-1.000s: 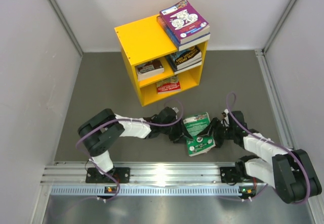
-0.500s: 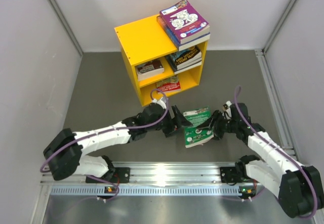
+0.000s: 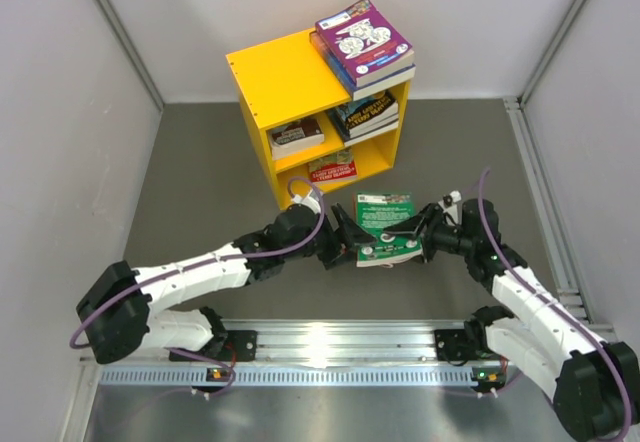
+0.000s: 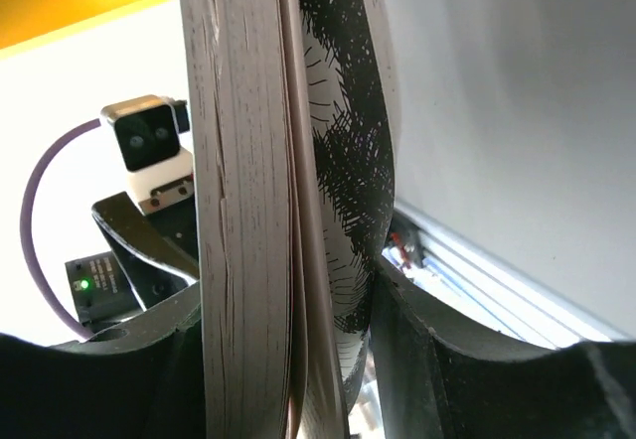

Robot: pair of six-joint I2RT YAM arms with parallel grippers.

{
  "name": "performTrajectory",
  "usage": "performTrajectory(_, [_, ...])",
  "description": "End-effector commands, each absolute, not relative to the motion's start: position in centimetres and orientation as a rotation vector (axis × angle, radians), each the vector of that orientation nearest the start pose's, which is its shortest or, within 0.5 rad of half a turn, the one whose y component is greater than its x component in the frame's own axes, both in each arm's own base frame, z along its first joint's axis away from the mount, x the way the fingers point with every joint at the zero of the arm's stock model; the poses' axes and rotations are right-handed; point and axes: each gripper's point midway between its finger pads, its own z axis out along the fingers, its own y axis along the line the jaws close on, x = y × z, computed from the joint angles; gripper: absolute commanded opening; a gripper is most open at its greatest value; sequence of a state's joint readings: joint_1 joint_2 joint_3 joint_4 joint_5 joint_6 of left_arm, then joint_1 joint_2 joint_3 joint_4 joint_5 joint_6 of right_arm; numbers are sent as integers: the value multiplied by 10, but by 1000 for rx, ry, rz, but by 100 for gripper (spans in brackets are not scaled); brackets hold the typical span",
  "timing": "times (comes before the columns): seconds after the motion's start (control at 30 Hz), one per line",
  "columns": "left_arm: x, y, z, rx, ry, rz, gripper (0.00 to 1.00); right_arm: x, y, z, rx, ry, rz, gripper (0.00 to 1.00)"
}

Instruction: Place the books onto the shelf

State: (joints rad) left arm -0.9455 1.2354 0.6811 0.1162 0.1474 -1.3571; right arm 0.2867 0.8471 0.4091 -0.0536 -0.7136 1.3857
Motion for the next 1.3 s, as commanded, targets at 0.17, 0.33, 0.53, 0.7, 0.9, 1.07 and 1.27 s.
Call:
performTrajectory(0.17, [201, -378, 230, -346, 2226, -1518, 24, 180, 224, 196, 681, 2218, 1846, 7])
performTrajectory(0.33, [206, -382, 247, -287, 2210, -1483, 0, 174, 223, 187, 634, 2281, 1796, 75])
performTrajectory(0.53, [216, -356, 280, -313, 2119, -1379, 0, 167, 219, 176, 561, 2388, 1666, 100])
performTrajectory(0.7, [216, -347, 287, -359, 2087, -1407, 0, 173, 224, 187, 644, 2272, 1802, 100])
performTrajectory(0.9, [220, -341, 302, -441, 2014, -1460, 0, 173, 232, 186, 629, 2277, 1811, 100])
performTrajectory(1.07, [227, -336, 325, -505, 1925, -1544, 0, 176, 237, 196, 721, 2191, 1917, 100])
performTrajectory(1.27, [230, -325, 343, -580, 1836, -1604, 0, 178, 237, 212, 765, 2083, 2016, 100])
